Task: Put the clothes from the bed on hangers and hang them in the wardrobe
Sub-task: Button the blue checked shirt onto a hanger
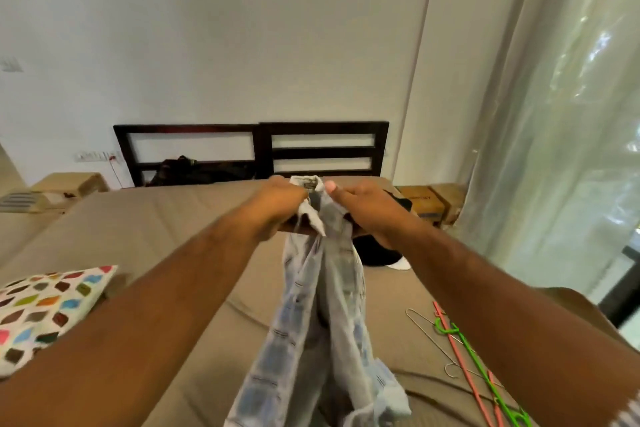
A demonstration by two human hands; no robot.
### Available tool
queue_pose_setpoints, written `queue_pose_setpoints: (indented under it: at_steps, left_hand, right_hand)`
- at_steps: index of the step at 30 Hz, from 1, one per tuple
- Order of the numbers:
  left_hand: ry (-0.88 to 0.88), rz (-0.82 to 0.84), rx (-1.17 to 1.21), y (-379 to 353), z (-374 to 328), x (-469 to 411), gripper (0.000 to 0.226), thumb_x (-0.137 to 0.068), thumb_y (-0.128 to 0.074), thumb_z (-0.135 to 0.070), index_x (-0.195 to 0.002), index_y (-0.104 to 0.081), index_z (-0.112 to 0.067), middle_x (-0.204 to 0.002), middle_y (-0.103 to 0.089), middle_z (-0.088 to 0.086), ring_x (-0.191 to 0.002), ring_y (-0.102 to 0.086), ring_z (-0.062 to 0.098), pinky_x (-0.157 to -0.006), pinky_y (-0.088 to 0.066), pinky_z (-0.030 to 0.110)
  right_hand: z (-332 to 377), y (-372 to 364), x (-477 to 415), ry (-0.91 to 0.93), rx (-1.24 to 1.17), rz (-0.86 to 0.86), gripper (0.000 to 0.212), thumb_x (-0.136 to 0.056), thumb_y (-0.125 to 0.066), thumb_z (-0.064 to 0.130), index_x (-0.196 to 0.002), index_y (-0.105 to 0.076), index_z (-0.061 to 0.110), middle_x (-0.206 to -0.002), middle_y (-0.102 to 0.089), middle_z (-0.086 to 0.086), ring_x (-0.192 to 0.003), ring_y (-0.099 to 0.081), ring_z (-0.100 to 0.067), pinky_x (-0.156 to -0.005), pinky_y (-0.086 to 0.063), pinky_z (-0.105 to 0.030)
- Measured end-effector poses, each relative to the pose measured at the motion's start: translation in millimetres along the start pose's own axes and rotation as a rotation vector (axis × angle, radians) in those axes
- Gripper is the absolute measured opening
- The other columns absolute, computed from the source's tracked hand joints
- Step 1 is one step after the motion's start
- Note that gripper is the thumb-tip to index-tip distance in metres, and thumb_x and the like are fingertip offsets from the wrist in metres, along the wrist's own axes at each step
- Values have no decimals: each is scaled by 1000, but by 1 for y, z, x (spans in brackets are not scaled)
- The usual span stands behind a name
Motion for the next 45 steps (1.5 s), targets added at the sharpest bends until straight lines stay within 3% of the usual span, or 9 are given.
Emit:
queue_pose_setpoints:
  at_steps: [3,7,13,19,27,31,35,40,45]
  left_hand:
    - [-1,164,96,-24,8,12,36,-108,-42,-30,-117,-63,-2,-81,-72,13,-63,-73,21,-72,-63,42]
    - [-42,208,174,-22,18,18,45,-107,-36,-48,-115,-64,-14,-92,-74,14,-84,-76,31,-69,-63,40]
    - [-209,-100,-41,-14,85,4,33,-101,-54,-45,-113,-63,-16,-93,-71,5,-77,-70,21,-58,-56,29]
    - [-110,202,-194,-42,216,-9,56,-80,-79,-54,-124,-60,-24,-114,-70,-7,-100,-69,10,-80,-59,27]
    - [-126,-319,-286,2,244,-31,20,-100,-58,-9,-90,-76,-9,-86,-71,4,-86,-65,20,-69,-42,18]
    - [-214,-577,-232,48,187,-24,42,-106,-48,-35,-86,-66,-2,-76,-64,11,-73,-58,23,-62,-39,31]
    - [-303,-366,-162,70,115,-25,52,-90,-65,-58,-83,-66,-6,-72,-66,8,-66,-57,16,-64,-47,31]
    - [-209,-63,-1006,84,98,-25,51,-63,-69,-82,-83,-70,-35,-78,-71,-7,-70,-62,4,-61,-43,16]
    - [-166,-97,-771,104,89,-8,28,-74,-68,-64,-81,-77,-39,-80,-75,2,-79,-69,12,-74,-53,38]
  right_hand:
    - [-13,-14,4,-2,33,52,66,-87,-53,74,-97,-72,12,-88,-77,-6,-84,-76,-21,-81,-61,-38]
    - [-30,-1,4,38,-93,21,30,-93,-70,37,-106,-72,10,-90,-77,-7,-89,-74,-24,-78,-60,-36]
    - [-18,13,5,170,-206,-43,13,-95,-69,17,-101,-73,6,-87,-77,-11,-80,-74,-23,-71,-59,-35]
    - [3,38,7,242,-335,-32,10,-96,-66,16,-95,-73,9,-77,-74,0,-70,-70,-13,-63,-55,-25]
    - [-34,100,-8,212,-71,-371,27,-97,-67,26,-71,-65,19,-48,-60,12,-42,-54,1,-46,-42,-15]
    - [-80,130,-36,123,253,-555,31,-96,-66,39,-69,-61,23,-55,-57,8,-50,-50,-7,-49,-35,-23]
    - [-115,129,-66,83,249,-624,20,-99,-61,31,-99,-70,13,-83,-62,-4,-78,-57,-21,-63,-35,-28]
    - [-136,123,-85,77,133,-575,22,-98,-61,34,-104,-71,15,-91,-69,-4,-87,-65,-25,-76,-51,-38]
    - [-125,114,-79,97,26,-284,22,-97,-66,26,-83,-69,9,-67,-63,-1,-58,-57,-12,-61,-46,-30]
Point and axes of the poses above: each hand's wrist, its own x-axis away from the middle knuckle, its own y-axis out of the back of the hand, z = x × y, the point moved 4 cm from there along -x, towards the middle knuckle
